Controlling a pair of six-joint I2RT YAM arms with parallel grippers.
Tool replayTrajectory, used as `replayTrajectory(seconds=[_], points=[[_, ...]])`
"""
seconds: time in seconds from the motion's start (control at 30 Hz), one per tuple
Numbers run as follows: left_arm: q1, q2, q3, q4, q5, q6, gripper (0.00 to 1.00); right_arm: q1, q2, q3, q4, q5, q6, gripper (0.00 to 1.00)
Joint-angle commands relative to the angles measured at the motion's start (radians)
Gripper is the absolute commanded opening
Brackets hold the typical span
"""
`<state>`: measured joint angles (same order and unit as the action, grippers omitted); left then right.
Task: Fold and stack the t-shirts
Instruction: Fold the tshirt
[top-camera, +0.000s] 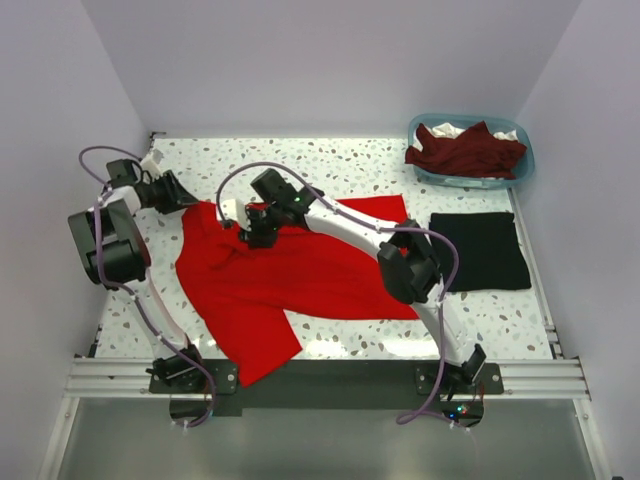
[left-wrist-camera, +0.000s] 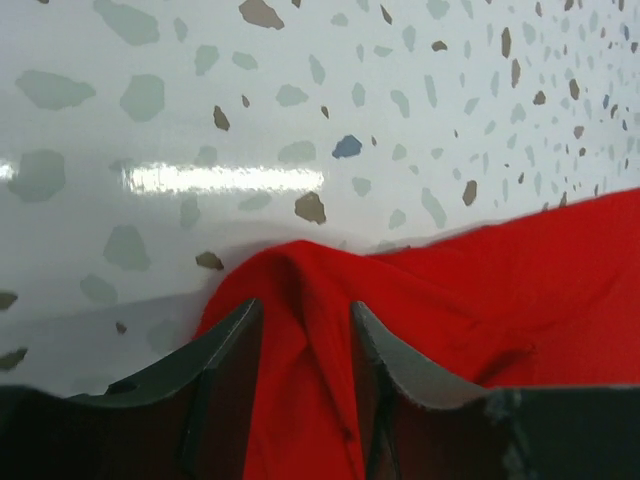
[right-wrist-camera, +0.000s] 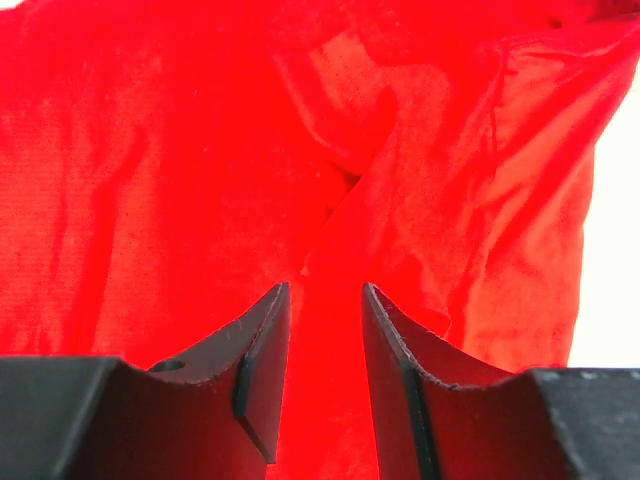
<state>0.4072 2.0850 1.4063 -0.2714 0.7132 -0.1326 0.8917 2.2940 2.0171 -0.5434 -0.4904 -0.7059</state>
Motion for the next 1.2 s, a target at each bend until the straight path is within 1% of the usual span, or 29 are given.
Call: replayTrajectory(seconds=[0.0,0.07,0.1,0.13,0.2,0.37,0.5,0.6,0.63,0.67,0.7,0.73,0.77,0.8,0.87,0.9,1.03,1.17], points=[[0.036,-0.187,-0.041,-0.049,0.058,0.112,0.45,0.001,0.044,0.098,-0.067,-0.037,0.046,0.39],[0.041,-0.25,-0.088,-0.089,0.075,0.195,0.45,0.003,0.07,0.123,-0.089,-0.045,0.049,0.39],[0.041,-0.262,-0.102,-0.157,0.084,0.229,0.45,0.007,0.079,0.13,-0.096,-0.043,0.051,0.39],[0.042,-0.273,-0.112,-0.19,0.1,0.285,0.45,0.009,0.097,0.144,-0.107,-0.033,0.051,0.4],[0.042,-0.296,-0.13,-0.271,0.111,0.33,0.45,0.013,0.117,0.158,-0.121,-0.027,0.052,0.41],[0.036,-0.342,-0.213,-0.368,0.095,0.479,0.5,0.016,0.169,0.164,-0.095,0.015,0.091,0.43],[0.027,-0.348,-0.273,-0.416,0.052,0.539,0.48,0.018,0.197,0.17,-0.09,0.047,0.098,0.41],[0.001,-0.336,-0.285,-0.456,0.042,0.593,0.45,0.018,0.205,0.161,-0.084,0.073,0.092,0.33],[-0.007,-0.333,-0.288,-0.463,0.029,0.611,0.45,0.016,0.203,0.152,-0.076,0.081,0.092,0.28],[-0.014,-0.326,-0.291,-0.469,0.022,0.616,0.45,0.018,0.203,0.149,-0.073,0.085,0.091,0.25],[-0.025,-0.325,-0.302,-0.465,0.019,0.619,0.44,0.018,0.203,0.149,-0.072,0.093,0.091,0.23],[-0.03,-0.325,-0.308,-0.456,0.009,0.611,0.44,0.016,0.202,0.146,-0.069,0.096,0.091,0.17],[-0.033,-0.324,-0.311,-0.437,-0.003,0.604,0.44,0.018,0.202,0.146,-0.067,0.101,0.091,0.14],[-0.041,-0.325,-0.32,-0.425,-0.011,0.59,0.44,0.016,0.202,0.147,-0.067,0.104,0.091,0.07],[-0.048,-0.325,-0.322,-0.398,-0.033,0.576,0.44,0.016,0.2,0.147,-0.066,0.107,0.089,0.02],[-0.056,-0.324,-0.322,-0.393,-0.041,0.573,0.44,0.016,0.199,0.147,-0.067,0.105,0.089,0.0],[-0.065,-0.309,-0.317,-0.4,-0.061,0.585,0.44,0.015,0.185,0.147,-0.063,0.096,0.091,0.0],[-0.065,-0.322,-0.326,-0.39,-0.086,0.585,0.41,0.016,0.168,0.15,-0.056,0.076,0.095,0.0]])
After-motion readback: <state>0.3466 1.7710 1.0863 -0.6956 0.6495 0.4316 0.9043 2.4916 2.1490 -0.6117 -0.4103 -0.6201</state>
